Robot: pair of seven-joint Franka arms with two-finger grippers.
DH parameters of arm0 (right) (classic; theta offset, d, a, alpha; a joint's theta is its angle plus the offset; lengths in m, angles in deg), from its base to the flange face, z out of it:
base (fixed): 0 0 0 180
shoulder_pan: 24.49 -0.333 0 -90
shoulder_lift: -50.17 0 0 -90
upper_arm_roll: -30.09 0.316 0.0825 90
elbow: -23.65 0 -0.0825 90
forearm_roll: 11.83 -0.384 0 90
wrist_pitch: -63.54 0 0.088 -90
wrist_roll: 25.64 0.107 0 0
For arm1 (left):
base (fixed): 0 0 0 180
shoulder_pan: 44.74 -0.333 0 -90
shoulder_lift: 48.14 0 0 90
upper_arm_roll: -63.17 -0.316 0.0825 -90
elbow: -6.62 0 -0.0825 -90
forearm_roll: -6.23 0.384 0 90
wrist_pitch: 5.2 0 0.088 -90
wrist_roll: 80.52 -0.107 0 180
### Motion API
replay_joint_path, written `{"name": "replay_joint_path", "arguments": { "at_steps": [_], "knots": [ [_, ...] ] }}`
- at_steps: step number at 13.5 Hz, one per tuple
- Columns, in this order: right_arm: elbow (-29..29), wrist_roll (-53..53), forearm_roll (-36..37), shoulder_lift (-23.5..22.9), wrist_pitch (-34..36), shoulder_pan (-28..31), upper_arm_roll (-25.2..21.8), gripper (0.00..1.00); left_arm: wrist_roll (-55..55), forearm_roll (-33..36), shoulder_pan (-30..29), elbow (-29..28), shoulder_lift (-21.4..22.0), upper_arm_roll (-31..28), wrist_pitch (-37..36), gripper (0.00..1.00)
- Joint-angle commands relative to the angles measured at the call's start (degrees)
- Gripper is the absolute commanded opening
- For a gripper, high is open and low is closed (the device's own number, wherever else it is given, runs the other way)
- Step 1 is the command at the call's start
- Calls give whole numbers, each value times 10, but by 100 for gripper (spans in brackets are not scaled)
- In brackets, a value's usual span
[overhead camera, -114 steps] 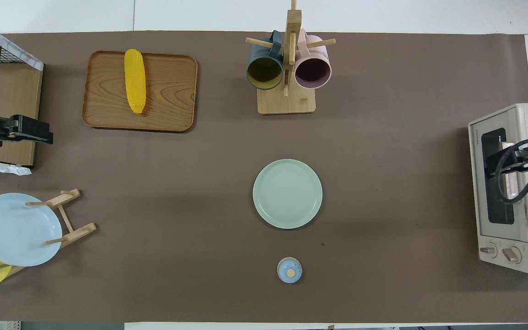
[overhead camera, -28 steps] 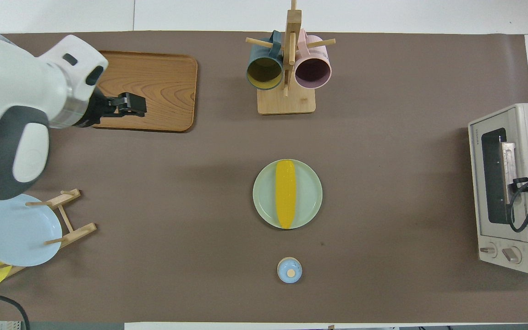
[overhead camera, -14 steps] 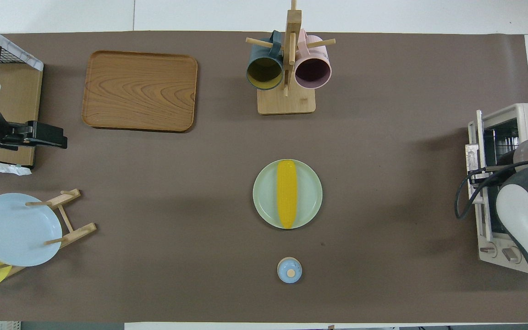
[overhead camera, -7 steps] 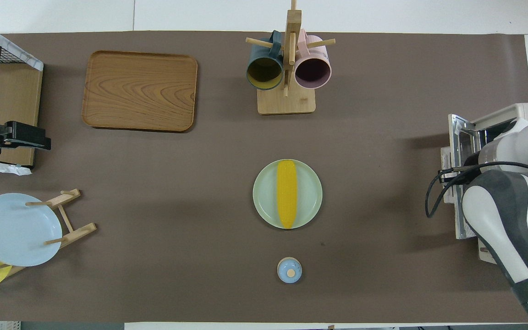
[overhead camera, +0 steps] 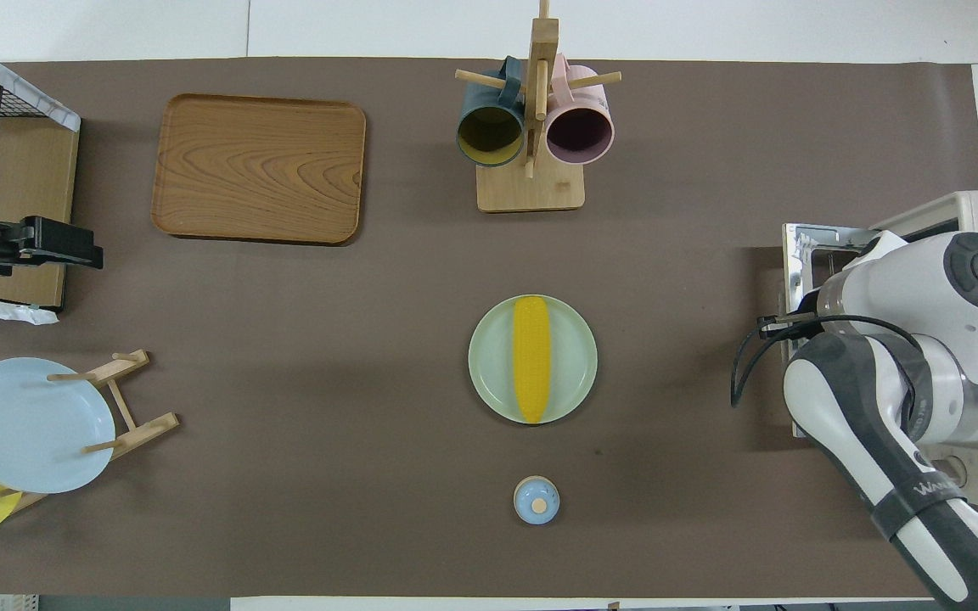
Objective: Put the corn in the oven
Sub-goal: 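Hook the right gripper on the toaster oven door and pull it open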
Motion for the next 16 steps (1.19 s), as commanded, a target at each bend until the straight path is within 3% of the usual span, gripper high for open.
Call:
{"name": "replay_joint_path", "arguments": {
  "at_steps": [1,9,12,14,16],
  "knots": [
    [-16,-3,28,-8,-41,21,-16,0,-1,6,-3,-3,2,4,8,100],
    [-28,52,27,-15,-57,-22,-15,0,-5,24,-2,16,-11,2,10,100],
    [-28,57,26,-15,-57,-25,-14,0,-6,29,-1,45,-19,2,-36,100],
    [-23,81,-21,-16,-57,-73,-14,0,-6,28,-1,62,-19,2,-72,100],
    [-3,172,-37,-17,-44,-132,-14,0,-6,27,-1,62,-19,2,-82,100]
  ]
}}
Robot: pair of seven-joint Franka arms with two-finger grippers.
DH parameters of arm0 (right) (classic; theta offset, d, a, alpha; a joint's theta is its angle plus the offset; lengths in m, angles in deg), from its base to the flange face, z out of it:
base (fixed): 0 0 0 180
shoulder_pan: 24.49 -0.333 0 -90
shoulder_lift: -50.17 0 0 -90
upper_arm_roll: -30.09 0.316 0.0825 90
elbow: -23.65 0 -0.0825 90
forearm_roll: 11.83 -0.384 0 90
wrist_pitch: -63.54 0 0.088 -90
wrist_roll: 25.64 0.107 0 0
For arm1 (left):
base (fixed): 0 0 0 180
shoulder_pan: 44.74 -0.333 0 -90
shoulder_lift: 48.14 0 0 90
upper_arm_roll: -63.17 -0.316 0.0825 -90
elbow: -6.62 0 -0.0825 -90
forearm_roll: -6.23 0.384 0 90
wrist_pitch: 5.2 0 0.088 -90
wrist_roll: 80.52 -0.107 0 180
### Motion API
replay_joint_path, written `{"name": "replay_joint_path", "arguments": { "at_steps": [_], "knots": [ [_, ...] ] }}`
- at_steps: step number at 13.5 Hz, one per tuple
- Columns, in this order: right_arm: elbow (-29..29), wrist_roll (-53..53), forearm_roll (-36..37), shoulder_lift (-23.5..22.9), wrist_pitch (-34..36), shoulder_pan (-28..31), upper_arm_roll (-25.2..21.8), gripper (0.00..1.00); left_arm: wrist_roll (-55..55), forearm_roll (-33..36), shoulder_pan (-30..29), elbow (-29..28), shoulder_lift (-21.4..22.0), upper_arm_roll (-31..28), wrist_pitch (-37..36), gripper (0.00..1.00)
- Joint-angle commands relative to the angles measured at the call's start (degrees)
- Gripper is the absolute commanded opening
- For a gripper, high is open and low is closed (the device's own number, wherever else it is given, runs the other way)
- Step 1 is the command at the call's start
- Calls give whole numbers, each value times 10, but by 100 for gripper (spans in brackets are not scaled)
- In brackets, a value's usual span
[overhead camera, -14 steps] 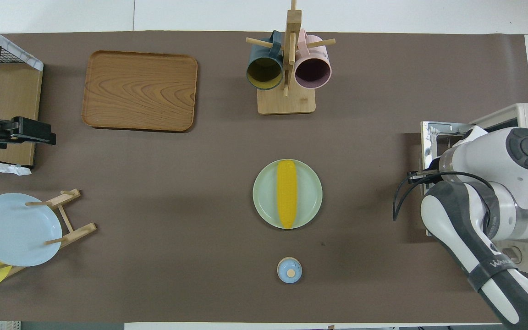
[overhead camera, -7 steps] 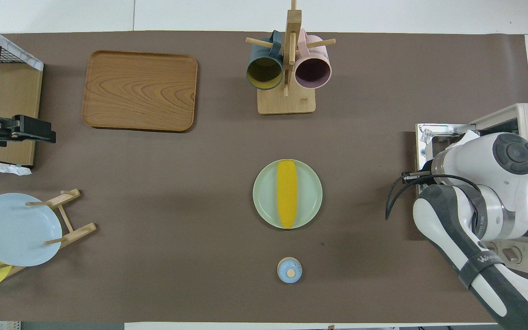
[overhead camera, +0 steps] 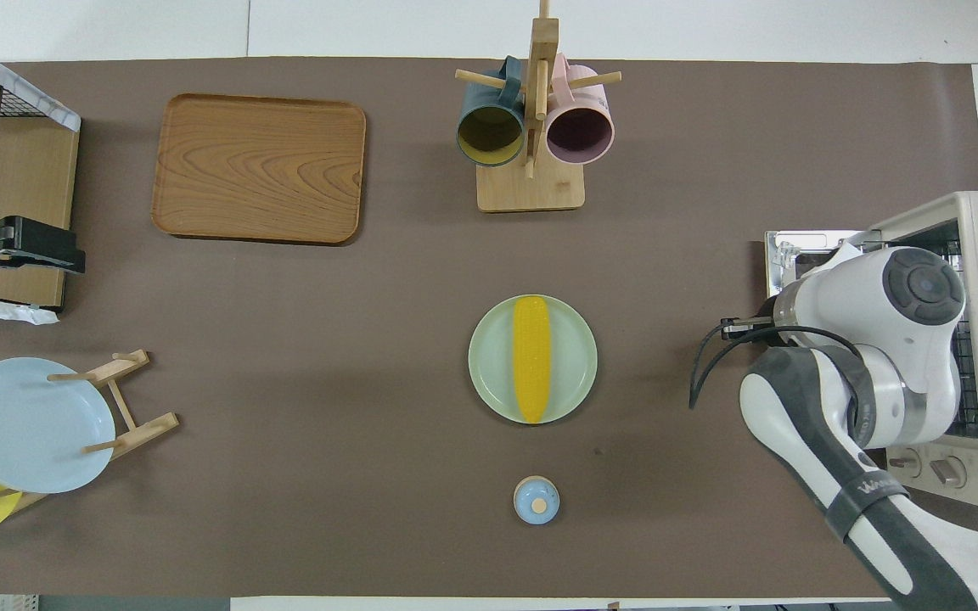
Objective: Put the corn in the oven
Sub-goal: 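Hook the right gripper on the toaster oven door and pull it open, then move the right gripper to the green plate holding the corn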
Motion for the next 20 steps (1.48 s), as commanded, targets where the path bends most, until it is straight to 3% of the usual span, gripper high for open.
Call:
{"name": "replay_joint_path", "arguments": {
  "at_steps": [1,4,8,10,11,12,14,18,20],
  "knots": [
    [29,123,-16,-1,21,-90,-4,0,-4,10,-1,20,-12,3,-29,100],
    [104,283,-16,-16,101,-176,-3,0,-4,10,0,18,-12,2,-22,100],
    [130,351,-8,-32,41,-255,-3,3,1,9,0,17,-14,4,-22,100],
    [181,355,-8,-63,55,-281,-3,19,1,9,-1,18,-14,4,-22,100],
    [233,385,-6,-106,84,-315,-4,43,1,9,-1,18,-14,5,-22,100],
    [291,436,17,-150,104,-342,-6,45,1,9,-1,18,-13,5,-22,100],
    [315,455,87,-191,81,-349,-3,45,-4,12,-1,20,-14,6,-17,100],
    [272,456,87,-191,41,-352,-1,27,-3,11,-5,19,-14,7,-8,100],
    [246,456,87,-186,17,-352,-1,25,-3,11,-6,19,-14,6,-7,100]
  ]
}}
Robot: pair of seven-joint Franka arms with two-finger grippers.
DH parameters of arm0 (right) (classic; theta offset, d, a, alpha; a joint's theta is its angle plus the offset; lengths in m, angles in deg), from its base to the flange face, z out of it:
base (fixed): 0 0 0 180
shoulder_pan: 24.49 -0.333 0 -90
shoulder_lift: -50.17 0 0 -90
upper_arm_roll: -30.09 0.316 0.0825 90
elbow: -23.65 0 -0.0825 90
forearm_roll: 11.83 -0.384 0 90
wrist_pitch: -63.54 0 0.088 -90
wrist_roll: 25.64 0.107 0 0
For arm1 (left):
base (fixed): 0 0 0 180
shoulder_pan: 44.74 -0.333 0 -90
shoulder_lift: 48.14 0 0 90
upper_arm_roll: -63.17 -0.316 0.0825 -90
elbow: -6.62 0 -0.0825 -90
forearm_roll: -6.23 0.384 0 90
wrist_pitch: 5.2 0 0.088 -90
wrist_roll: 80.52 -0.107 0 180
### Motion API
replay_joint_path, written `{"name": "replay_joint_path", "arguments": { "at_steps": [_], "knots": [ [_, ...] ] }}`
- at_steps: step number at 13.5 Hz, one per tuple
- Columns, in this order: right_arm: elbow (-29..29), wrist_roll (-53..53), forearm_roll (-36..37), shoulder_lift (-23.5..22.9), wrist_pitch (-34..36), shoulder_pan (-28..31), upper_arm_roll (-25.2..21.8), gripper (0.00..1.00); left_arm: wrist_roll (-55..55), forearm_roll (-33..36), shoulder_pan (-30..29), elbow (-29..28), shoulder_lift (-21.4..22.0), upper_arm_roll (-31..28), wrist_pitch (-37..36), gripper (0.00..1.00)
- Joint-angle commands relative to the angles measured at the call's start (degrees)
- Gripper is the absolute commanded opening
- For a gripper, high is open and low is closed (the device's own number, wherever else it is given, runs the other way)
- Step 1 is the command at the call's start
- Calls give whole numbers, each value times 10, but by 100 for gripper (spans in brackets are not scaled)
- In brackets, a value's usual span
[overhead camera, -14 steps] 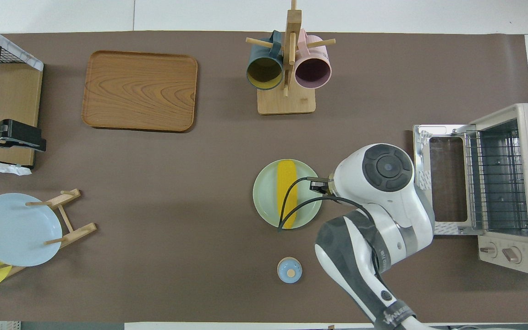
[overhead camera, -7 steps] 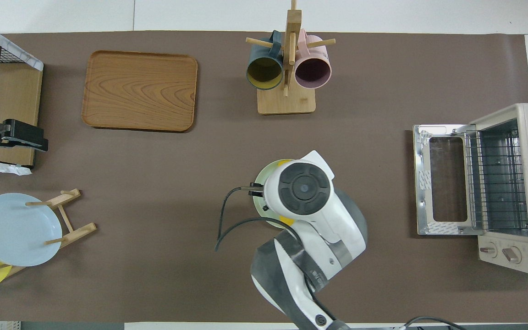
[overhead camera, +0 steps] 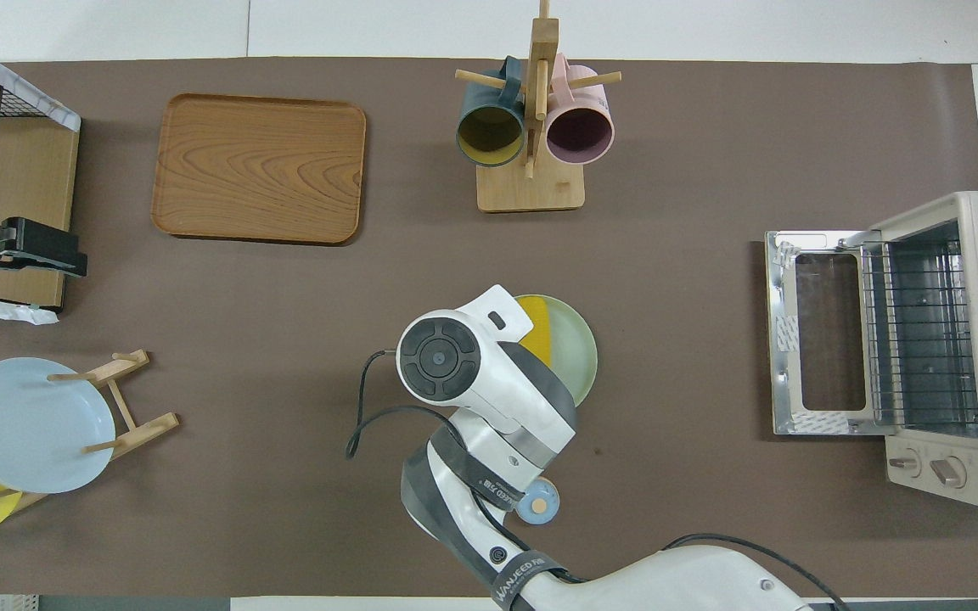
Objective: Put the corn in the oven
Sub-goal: 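Move the right gripper to the green plate holding the corn, then grasp the green plate rim with the right gripper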
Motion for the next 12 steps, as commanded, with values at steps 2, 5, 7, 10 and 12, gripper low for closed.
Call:
{"name": "replay_joint_path", "arguments": {
  "at_steps": [2,5,7,10,12],
  "knots": [
    [-36,1,9,17,-25,5,4,25,-1,11,-5,12,-5,4,2,100],
    [-60,2,9,21,-52,5,4,26,0,11,-9,9,-3,5,3,100],
    [-68,1,10,26,-50,4,4,0,0,11,-5,9,-4,5,4,100],
    [-59,-2,19,26,-19,4,4,0,0,11,-5,9,-4,5,6,100],
    [-28,-16,53,25,44,6,3,0,0,11,-5,8,-4,5,5,100]
  ]
}}
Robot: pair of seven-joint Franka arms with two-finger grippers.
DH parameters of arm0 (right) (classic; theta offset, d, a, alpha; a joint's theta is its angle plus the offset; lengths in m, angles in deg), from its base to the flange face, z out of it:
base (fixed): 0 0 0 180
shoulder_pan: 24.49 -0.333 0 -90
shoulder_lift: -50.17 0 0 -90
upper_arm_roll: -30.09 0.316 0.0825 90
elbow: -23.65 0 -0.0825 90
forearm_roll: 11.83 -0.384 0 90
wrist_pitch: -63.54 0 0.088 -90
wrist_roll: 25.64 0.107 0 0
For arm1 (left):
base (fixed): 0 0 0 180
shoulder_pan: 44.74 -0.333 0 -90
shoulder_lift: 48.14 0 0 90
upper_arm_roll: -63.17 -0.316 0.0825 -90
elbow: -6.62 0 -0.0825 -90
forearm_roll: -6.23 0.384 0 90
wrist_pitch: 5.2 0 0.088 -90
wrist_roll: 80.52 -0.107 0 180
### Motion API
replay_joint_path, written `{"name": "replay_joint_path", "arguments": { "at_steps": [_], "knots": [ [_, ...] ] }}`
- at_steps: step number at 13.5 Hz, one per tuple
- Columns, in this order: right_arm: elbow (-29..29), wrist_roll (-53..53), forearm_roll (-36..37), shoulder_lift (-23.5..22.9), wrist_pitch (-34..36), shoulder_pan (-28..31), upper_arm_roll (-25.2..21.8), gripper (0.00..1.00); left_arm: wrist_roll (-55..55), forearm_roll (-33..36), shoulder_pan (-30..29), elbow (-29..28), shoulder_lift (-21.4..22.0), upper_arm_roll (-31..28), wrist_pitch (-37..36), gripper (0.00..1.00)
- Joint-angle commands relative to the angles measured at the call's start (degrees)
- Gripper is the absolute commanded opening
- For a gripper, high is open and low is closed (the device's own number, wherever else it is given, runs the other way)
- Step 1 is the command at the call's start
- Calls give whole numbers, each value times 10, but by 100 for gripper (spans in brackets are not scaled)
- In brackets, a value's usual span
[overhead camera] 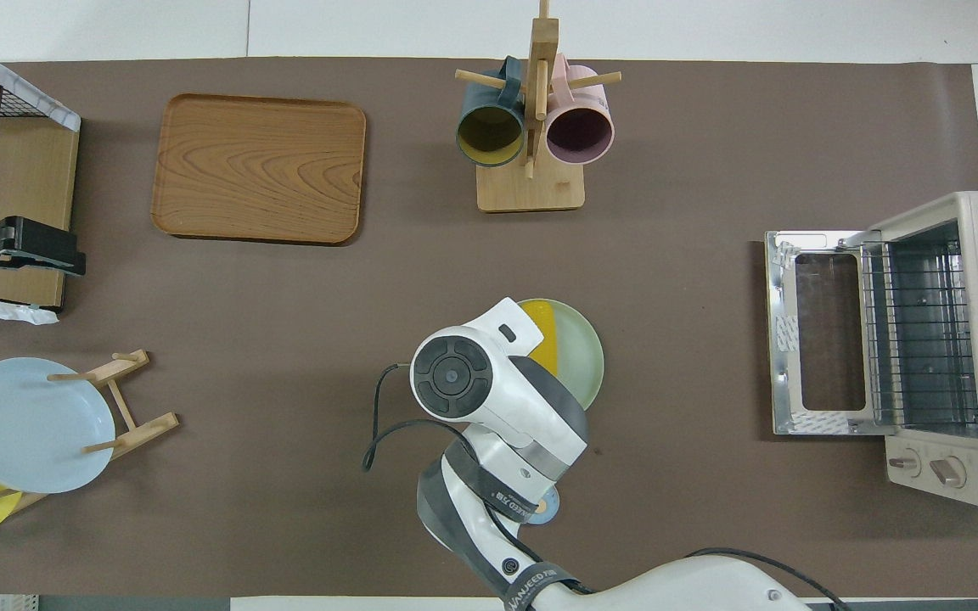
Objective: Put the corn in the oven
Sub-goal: 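Grasp the green plate rim with the right gripper, then carry the plate with corn into the open toaster oven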
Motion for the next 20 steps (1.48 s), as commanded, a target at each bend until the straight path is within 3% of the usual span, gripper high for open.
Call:
{"name": "replay_joint_path", "arguments": {
  "at_steps": [1,6,9,12,16,20],
  "knots": [
    [33,-27,51,4,83,12,4,0,0,10,-4,7,-3,5,3,100],
    [34,-175,56,67,177,101,1,0,-2,10,-3,5,-3,5,3,100],
    [14,-196,64,92,225,132,-1,0,-1,10,-3,5,-3,5,3,100],
    [-35,-248,82,135,229,197,-1,0,0,10,0,5,-2,5,3,100],
    [-52,-345,82,177,277,272,0,0,0,10,0,5,-2,5,2,100],
    [-96,-413,82,194,252,340,0,0,1,10,0,4,0,5,0,100]
  ]
}}
